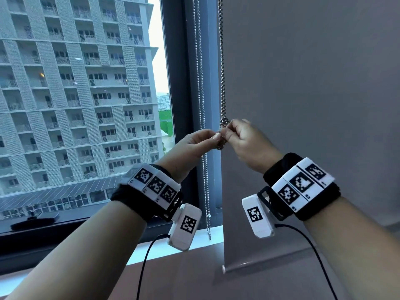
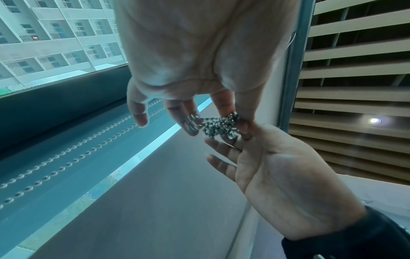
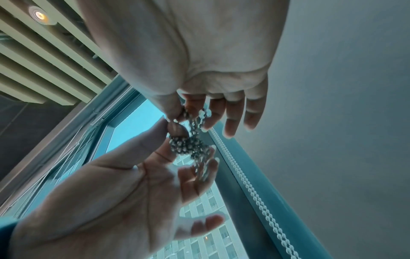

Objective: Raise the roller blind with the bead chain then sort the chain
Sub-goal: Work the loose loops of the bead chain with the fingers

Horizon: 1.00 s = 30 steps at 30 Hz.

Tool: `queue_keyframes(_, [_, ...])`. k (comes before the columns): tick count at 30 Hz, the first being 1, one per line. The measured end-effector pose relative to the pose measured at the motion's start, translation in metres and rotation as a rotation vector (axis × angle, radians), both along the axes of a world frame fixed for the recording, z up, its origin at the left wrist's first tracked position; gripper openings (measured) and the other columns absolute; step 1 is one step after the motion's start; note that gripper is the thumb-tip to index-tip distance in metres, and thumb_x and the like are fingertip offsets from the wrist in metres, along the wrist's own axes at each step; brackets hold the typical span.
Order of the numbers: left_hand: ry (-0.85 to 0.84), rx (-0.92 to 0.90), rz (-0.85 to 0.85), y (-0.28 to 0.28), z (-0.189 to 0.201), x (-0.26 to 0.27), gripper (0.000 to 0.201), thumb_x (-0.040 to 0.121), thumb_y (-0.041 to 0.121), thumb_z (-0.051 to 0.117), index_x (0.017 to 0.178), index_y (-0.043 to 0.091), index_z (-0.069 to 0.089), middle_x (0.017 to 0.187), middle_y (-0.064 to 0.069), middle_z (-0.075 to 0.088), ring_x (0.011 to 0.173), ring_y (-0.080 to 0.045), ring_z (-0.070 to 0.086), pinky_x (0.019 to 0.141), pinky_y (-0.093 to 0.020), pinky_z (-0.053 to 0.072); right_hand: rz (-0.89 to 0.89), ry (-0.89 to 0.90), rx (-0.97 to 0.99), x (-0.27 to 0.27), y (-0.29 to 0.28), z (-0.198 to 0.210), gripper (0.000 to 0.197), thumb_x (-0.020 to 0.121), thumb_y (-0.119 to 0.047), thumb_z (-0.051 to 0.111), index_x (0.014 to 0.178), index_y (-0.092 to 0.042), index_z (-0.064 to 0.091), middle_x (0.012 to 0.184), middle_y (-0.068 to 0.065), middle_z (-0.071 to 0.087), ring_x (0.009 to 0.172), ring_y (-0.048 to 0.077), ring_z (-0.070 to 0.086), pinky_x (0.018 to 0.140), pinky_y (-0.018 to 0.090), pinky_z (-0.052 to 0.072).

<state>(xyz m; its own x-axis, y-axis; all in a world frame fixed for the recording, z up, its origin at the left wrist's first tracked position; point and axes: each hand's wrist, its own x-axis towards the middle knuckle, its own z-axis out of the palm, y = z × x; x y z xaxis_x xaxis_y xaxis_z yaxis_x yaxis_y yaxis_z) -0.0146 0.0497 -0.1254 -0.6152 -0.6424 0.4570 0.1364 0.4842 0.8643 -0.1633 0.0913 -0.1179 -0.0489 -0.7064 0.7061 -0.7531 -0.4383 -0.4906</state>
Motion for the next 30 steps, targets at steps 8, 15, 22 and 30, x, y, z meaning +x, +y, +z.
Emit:
queue_keyframes(8, [0.101, -0.003, 0.077, -0.013, -0.003, 0.004, 0.006, 0.089, 0.022, 0.06, 0.082, 0.022, 0.059, 0.082, 0.007, 0.068, 0.08, -0.003, 0.062, 0.081, -0.034, 0.043, 0.038, -0.308, -0.156, -0.007, 0.001, 0.001, 0.051, 0.091, -0.036, 0.053, 0.063, 0.006, 0.05, 0.067, 0.003, 0.044, 0.057, 0.009, 0.04, 0.052, 0.012, 0.035])
queue_keyframes(15, [0.106, -0.057, 0.103, -0.016, -0.003, -0.002, 0.015, 0.087, 0.006, 0.059, 0.093, 0.02, 0.057, 0.087, 0.003, 0.065, 0.078, -0.006, 0.065, 0.074, -0.025, 0.05, 0.211, -0.507, -0.002, -0.003, 0.002, -0.009, 0.035, 0.096, -0.035, 0.044, 0.065, -0.021, 0.047, 0.053, -0.005, 0.037, 0.043, 0.006, 0.031, 0.045, 0.021, 0.031])
queue_keyframes(22, [0.121, -0.118, 0.135, -0.017, -0.005, -0.006, 0.014, 0.086, 0.0, 0.06, 0.096, 0.009, 0.061, 0.086, -0.002, 0.065, 0.075, -0.007, 0.059, 0.074, -0.024, 0.049, 0.179, -0.314, 0.07, 0.002, -0.003, -0.041, 0.023, 0.097, -0.026, 0.042, 0.082, -0.014, 0.054, 0.042, -0.018, 0.044, 0.045, 0.0, 0.037, 0.051, 0.017, 0.029])
queue_keyframes(30, [0.013, -0.05, 0.09, -0.018, -0.019, -0.008, 0.015, 0.091, 0.007, 0.054, 0.105, 0.008, 0.057, 0.094, -0.005, 0.067, 0.078, -0.007, 0.065, 0.07, -0.024, 0.052, 0.24, -0.321, 0.118, 0.011, -0.001, -0.072, 0.028, 0.099, -0.022, 0.037, 0.074, -0.03, 0.048, 0.044, -0.028, 0.05, 0.046, -0.008, 0.046, 0.05, 0.012, 0.032])
